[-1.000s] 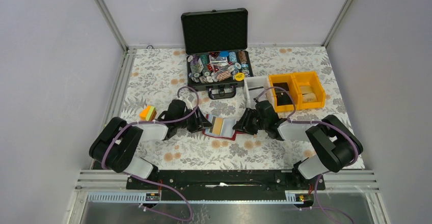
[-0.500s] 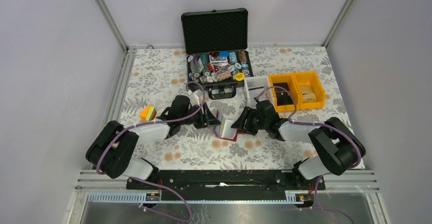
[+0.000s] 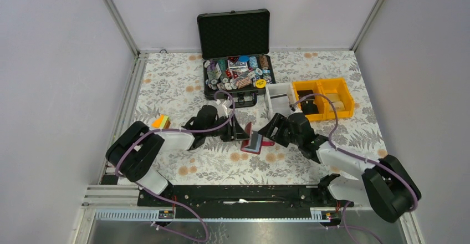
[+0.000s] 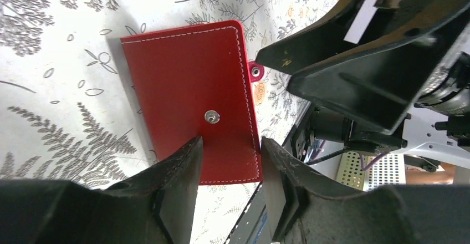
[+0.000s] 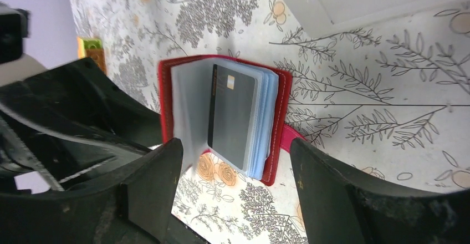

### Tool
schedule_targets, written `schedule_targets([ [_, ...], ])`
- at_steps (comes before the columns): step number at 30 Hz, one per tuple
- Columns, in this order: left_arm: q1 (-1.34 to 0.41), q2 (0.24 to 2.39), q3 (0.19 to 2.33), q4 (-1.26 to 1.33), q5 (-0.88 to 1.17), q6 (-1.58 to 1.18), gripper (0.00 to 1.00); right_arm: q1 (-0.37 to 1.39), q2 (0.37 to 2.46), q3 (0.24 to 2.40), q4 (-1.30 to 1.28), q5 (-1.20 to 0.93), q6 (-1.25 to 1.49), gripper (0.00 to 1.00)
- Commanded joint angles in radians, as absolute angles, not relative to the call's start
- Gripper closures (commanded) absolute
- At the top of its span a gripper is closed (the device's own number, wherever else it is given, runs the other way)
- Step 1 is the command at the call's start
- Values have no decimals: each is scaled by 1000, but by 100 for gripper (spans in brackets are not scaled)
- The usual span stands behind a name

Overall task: Put the credit cards into the card holder
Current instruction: Close the card holder at the center of the board.

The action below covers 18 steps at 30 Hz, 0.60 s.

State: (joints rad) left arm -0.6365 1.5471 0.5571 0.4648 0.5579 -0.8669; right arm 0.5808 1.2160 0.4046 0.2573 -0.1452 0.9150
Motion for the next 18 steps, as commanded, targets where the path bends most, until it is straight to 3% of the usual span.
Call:
schedule_targets([
  [1,-667,1572,614,591,576,-896,55,584,1122,381,194,-36,921,21],
  [18,-704,1701,618,659,582,-905,65,585,1219,383,313,-192,905,21],
])
